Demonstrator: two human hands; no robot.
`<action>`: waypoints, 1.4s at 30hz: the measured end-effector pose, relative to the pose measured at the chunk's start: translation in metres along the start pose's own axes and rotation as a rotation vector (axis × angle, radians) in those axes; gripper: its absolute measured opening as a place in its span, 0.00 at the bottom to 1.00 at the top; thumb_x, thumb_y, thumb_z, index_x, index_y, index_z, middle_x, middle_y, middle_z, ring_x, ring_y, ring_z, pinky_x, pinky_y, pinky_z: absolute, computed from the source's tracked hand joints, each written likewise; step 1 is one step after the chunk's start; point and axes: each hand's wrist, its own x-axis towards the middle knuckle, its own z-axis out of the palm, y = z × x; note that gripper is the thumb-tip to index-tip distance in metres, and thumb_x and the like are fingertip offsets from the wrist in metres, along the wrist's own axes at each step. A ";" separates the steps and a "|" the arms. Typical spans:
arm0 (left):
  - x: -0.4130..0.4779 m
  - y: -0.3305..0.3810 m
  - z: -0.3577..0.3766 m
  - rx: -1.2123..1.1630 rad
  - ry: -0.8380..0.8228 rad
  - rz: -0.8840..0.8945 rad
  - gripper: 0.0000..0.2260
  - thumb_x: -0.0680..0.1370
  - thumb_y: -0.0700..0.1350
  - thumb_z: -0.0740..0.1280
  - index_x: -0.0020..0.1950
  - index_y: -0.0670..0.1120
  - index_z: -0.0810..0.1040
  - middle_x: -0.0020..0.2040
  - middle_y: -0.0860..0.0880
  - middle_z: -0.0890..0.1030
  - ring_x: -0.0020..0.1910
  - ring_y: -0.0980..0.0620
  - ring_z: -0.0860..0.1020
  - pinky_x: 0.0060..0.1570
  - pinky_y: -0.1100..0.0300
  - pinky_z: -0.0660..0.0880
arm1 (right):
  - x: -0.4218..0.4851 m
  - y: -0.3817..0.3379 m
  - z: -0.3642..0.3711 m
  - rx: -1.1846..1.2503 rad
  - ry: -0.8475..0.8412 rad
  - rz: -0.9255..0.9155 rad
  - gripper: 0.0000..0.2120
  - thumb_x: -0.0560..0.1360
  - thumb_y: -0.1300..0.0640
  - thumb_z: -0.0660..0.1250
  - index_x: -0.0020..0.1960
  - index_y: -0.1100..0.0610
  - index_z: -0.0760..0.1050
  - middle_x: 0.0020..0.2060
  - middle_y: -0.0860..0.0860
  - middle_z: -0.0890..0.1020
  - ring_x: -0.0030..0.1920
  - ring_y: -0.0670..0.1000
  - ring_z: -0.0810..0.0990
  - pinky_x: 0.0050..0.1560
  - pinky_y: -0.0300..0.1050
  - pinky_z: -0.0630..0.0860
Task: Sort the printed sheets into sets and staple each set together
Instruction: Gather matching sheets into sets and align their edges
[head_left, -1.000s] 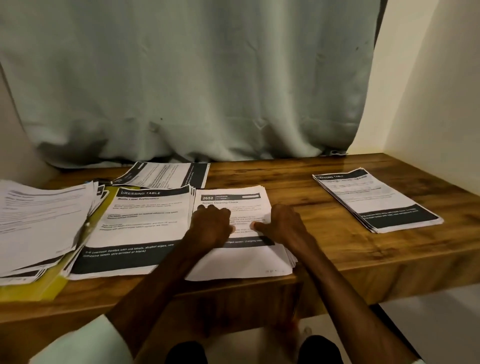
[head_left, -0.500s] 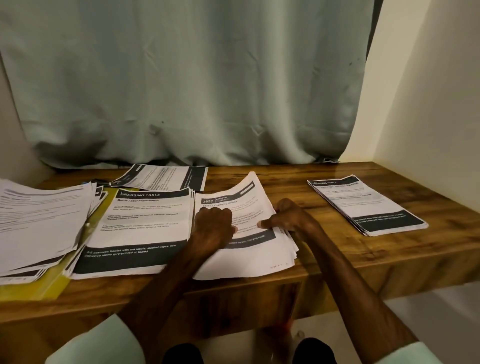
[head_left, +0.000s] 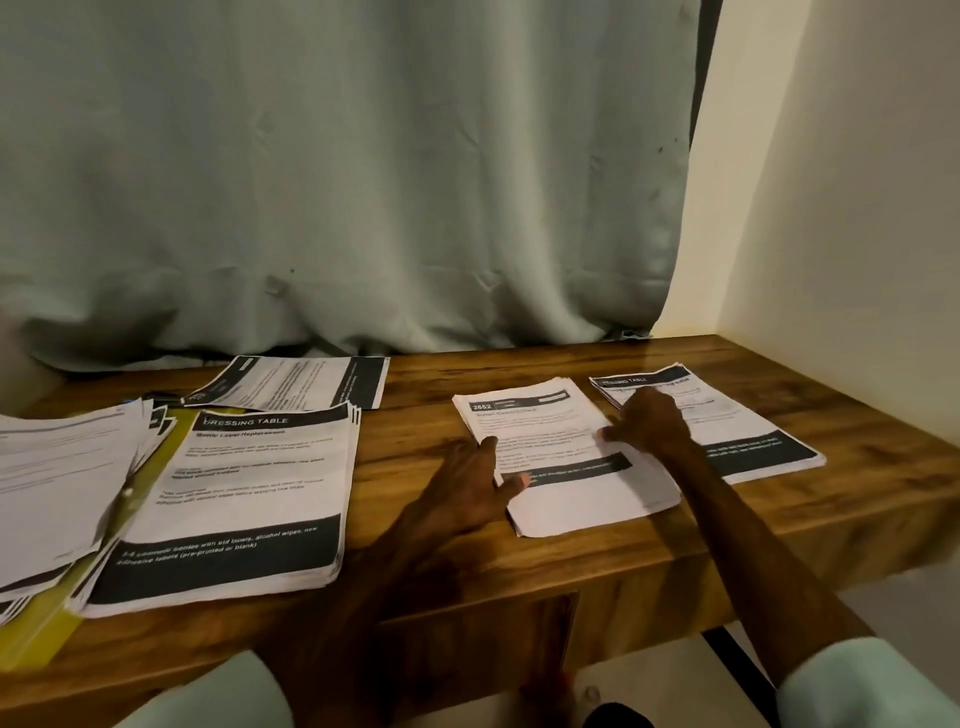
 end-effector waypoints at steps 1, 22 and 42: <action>0.003 0.001 0.004 0.015 -0.021 -0.017 0.28 0.84 0.57 0.62 0.80 0.47 0.61 0.79 0.47 0.66 0.78 0.44 0.62 0.75 0.50 0.63 | 0.001 0.005 -0.002 0.011 0.078 -0.026 0.23 0.70 0.47 0.80 0.57 0.61 0.80 0.53 0.57 0.84 0.50 0.55 0.82 0.46 0.47 0.77; 0.085 0.083 0.091 0.251 -0.024 -0.090 0.32 0.86 0.51 0.55 0.83 0.38 0.46 0.82 0.33 0.46 0.82 0.34 0.42 0.79 0.38 0.40 | 0.048 0.125 -0.033 -0.027 0.229 0.019 0.09 0.74 0.54 0.77 0.53 0.56 0.85 0.52 0.56 0.86 0.52 0.56 0.84 0.53 0.50 0.79; -0.023 -0.009 -0.054 0.295 0.110 -0.261 0.14 0.82 0.45 0.64 0.66 0.44 0.76 0.75 0.39 0.69 0.77 0.39 0.61 0.76 0.47 0.60 | -0.107 -0.127 0.078 0.326 -0.073 -0.529 0.08 0.76 0.63 0.68 0.45 0.53 0.83 0.40 0.45 0.84 0.41 0.42 0.82 0.46 0.44 0.83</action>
